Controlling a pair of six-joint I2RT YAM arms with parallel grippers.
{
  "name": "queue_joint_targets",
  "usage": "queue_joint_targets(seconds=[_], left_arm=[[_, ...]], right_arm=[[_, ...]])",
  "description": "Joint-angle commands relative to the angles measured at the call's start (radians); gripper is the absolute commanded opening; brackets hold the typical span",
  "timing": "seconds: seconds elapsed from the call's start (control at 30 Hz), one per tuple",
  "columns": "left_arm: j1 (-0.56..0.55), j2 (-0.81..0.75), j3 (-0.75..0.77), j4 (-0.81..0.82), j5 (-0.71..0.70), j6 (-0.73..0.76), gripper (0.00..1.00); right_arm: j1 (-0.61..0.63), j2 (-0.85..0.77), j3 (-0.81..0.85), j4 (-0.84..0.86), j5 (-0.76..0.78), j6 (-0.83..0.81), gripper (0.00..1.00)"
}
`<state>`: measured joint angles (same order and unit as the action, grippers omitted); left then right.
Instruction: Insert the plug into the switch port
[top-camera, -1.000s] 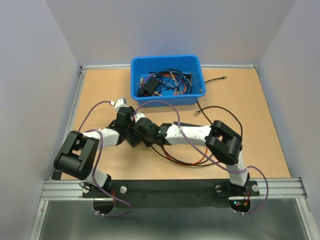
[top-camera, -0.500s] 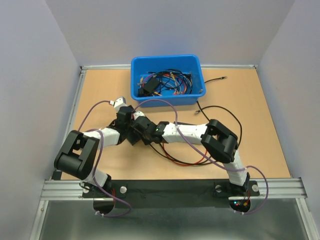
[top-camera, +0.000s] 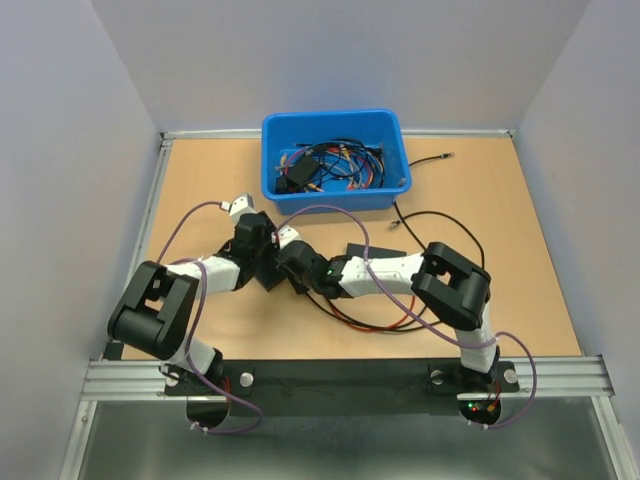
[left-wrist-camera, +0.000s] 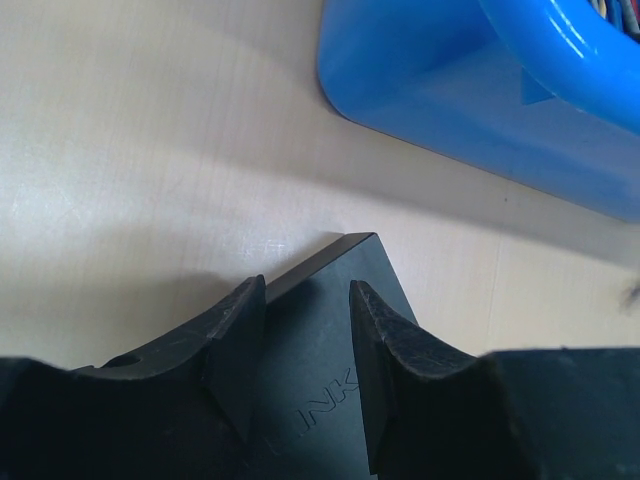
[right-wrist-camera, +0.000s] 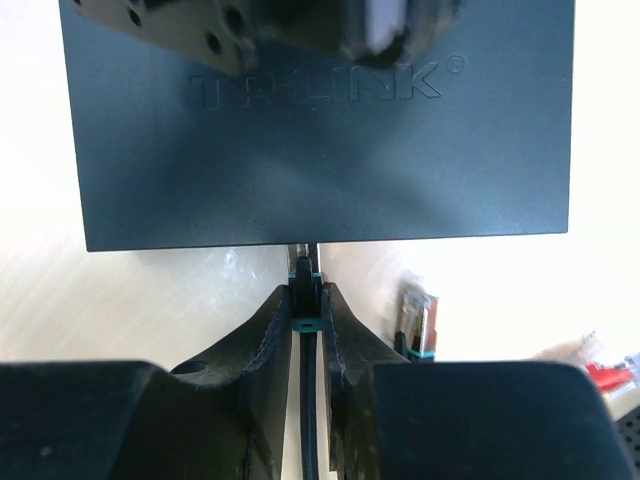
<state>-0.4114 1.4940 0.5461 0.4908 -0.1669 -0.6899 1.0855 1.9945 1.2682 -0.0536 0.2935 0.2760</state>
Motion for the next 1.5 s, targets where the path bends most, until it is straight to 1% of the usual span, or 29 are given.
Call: queue_joint_targets(seconds=[0.0, 0.07, 0.1, 0.13, 0.33, 0.37, 0.5, 0.57, 0.6, 0.63, 0.73, 0.9, 0.97, 1.17, 1.37, 1.47], left_arm=[[-0.058, 0.003, -0.057, -0.259, 0.196, -0.043, 0.5], [-0.056, -0.012, -0.061, -0.264, 0.201, -0.06, 0.51], [-0.056, -0.018, -0.064, -0.262, 0.207, -0.068, 0.51], [-0.058, -0.034, -0.077, -0.259, 0.216, -0.088, 0.51], [-0.056, -0.086, -0.118, -0.245, 0.222, -0.117, 0.51], [-0.056, -0.09, -0.121, -0.242, 0.219, -0.118, 0.51], [-0.058, -0.087, -0.114, -0.245, 0.219, -0.108, 0.51], [-0.056, -0.074, -0.098, -0.25, 0.218, -0.102, 0.52], [-0.058, -0.069, -0.091, -0.25, 0.218, -0.099, 0.52], [-0.058, -0.067, -0.087, -0.251, 0.218, -0.096, 0.53], [-0.055, -0.067, -0.074, -0.251, 0.205, -0.083, 0.55], [-0.041, -0.063, -0.014, -0.305, 0.175, -0.045, 0.61], [-0.033, -0.063, 0.015, -0.333, 0.136, -0.027, 0.62], [0.013, -0.104, 0.037, -0.368, 0.119, 0.009, 0.64], [0.034, -0.152, 0.009, -0.356, 0.141, 0.026, 0.64], [0.034, -0.175, -0.04, -0.285, 0.19, 0.017, 0.64]], right_arm=[[-0.033, -0.059, -0.03, 0.228, 0.141, -0.032, 0.11], [-0.033, -0.08, -0.058, 0.232, 0.141, -0.035, 0.18], [-0.033, -0.086, -0.067, 0.233, 0.141, -0.035, 0.27], [-0.033, -0.103, -0.076, 0.235, 0.147, -0.034, 0.3], [-0.033, -0.145, -0.153, 0.238, 0.168, -0.028, 0.4], [-0.033, -0.157, -0.164, 0.238, 0.17, -0.026, 0.41], [-0.033, -0.189, -0.213, 0.238, 0.173, -0.021, 0.48], [-0.033, -0.206, -0.242, 0.238, 0.168, -0.023, 0.53], [-0.033, -0.229, -0.253, 0.238, 0.161, -0.021, 0.58], [-0.033, -0.241, -0.262, 0.238, 0.151, -0.026, 0.61], [-0.033, -0.295, -0.308, 0.238, 0.099, -0.032, 0.66], [-0.035, -0.364, -0.371, 0.238, 0.041, -0.038, 0.67], [-0.033, -0.394, -0.394, 0.238, 0.023, -0.044, 0.66], [-0.035, -0.471, -0.484, 0.238, -0.094, -0.035, 0.65], [-0.033, -0.439, -0.507, 0.238, -0.16, -0.02, 0.63], [-0.033, -0.407, -0.497, 0.242, -0.165, -0.02, 0.6]])
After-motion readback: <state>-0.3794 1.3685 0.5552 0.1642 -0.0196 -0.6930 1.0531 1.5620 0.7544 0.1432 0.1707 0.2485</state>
